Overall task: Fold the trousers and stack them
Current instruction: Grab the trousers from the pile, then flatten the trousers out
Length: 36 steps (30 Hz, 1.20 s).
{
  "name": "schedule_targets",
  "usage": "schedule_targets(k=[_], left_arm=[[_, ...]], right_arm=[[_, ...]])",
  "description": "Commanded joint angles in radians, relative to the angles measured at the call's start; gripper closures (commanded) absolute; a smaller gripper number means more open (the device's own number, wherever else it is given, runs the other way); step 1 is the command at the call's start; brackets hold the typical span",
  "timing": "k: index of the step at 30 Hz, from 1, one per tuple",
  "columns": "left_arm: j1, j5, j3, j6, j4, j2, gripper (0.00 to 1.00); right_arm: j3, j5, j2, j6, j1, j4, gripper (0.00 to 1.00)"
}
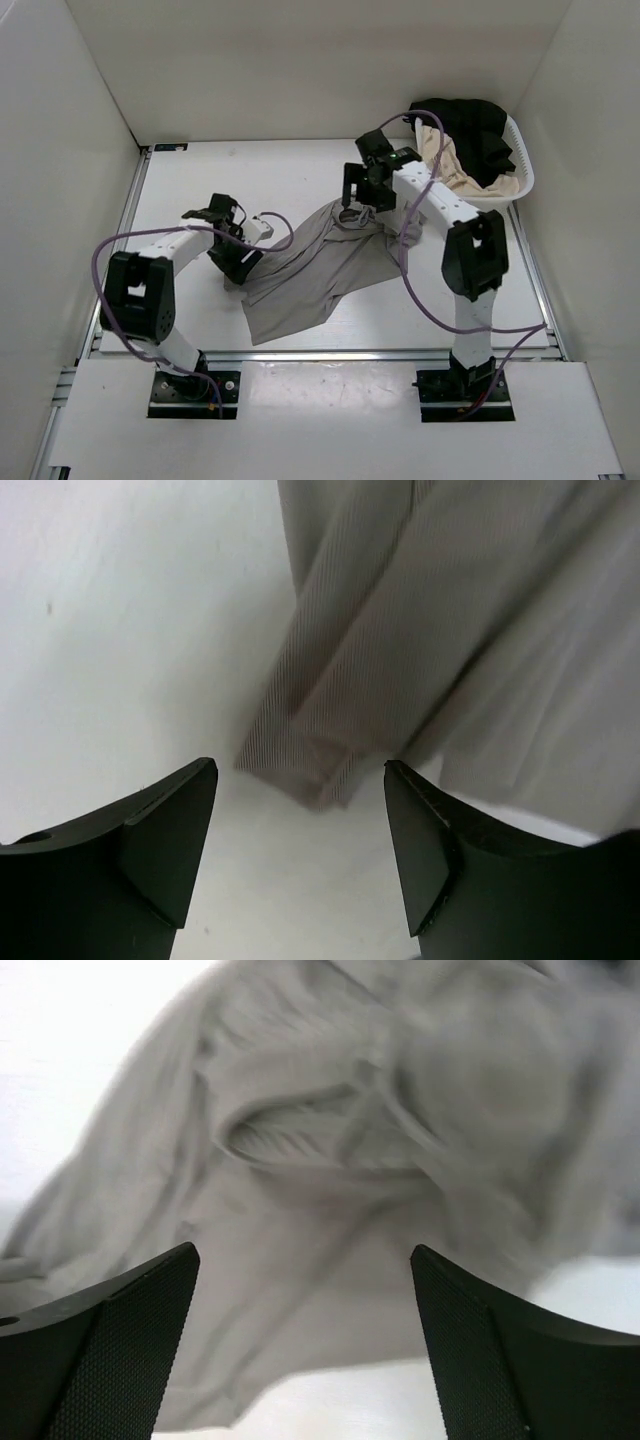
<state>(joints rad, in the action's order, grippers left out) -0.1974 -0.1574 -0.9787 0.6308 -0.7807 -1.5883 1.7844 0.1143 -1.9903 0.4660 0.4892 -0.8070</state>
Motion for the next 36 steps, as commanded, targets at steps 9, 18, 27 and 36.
schedule_targets(k=[9,18,27,36], left_arm=[[-0.042,-0.060,-0.018,-0.074,0.101,-0.154,0.54],[-0.024,-0.021,-0.028,-0.102,0.101,-0.095,0.86],[0.407,-0.054,-0.722,-0.112,-0.150,-0.203,0.86],[0.498,0.096,-0.869,-0.040,-0.187,-0.147,0.86]], right_arm=[[0.303,-0.172,-0.341,0.149,0.025,-0.044,0.08],[0.495,-0.121,-0.430,0.138,0.025,-0.006,1.00],[0.701,-0.214,-0.144,0.025,-0.101,0.098,1.00],[0.226,-0.303,0.417,-0.179,-0.260,-0.105,1.00]])
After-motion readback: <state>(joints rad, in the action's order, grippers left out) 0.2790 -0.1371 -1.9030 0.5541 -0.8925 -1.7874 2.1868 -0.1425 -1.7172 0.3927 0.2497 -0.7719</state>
